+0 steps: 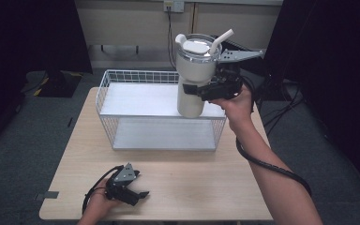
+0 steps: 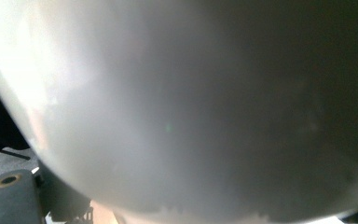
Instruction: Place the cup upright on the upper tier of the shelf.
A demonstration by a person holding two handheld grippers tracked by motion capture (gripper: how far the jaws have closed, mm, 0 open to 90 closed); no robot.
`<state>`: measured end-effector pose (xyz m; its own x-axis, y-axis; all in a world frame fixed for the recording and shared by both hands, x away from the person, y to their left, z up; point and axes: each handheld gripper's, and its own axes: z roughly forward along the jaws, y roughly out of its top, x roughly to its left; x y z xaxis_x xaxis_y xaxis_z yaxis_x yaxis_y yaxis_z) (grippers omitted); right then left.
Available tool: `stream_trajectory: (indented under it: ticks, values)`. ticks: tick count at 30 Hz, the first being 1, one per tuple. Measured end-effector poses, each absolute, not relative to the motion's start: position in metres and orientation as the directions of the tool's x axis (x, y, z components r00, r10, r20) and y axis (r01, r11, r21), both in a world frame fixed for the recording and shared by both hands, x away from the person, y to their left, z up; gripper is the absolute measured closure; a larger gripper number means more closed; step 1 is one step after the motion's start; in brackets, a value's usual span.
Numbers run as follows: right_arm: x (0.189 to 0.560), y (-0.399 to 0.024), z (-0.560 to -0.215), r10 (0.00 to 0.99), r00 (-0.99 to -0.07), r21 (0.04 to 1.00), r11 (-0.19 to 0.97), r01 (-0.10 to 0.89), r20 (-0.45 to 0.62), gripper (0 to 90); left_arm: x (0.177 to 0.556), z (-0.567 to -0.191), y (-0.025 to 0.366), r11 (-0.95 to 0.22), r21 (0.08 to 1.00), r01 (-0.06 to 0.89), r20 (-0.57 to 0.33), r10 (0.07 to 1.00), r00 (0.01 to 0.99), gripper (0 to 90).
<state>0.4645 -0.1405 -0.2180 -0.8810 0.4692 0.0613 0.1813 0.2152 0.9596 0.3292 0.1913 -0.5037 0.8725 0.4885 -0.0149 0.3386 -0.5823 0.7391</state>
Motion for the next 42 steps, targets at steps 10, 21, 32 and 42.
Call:
stream_trajectory:
  ticks: [10,21,32,42]
  values:
    - [0.475,-0.133,-0.218,0.497,-0.867,0.958,0.226,0.178,0.044,9.1,0.329,-0.504,0.191,-0.582,0.739,0.338,-0.014,0.489,0.872,13.5]
    - [0.484,-0.130,-0.218,0.526,-0.849,0.959,0.216,0.185,0.045,9.1,0.329,-0.504,0.191,-0.582,0.739,0.339,-0.015,0.489,0.872,13.5]
    - [0.492,-0.126,-0.223,0.548,-0.836,0.957,0.220,0.187,0.037,9.1,0.329,-0.504,0.191,-0.582,0.739,0.338,-0.014,0.489,0.872,13.5]
    - [0.499,-0.122,-0.224,0.558,-0.829,0.958,0.213,0.190,0.041,9.1,0.329,-0.504,0.191,-0.583,0.739,0.338,-0.014,0.488,0.872,13.5]
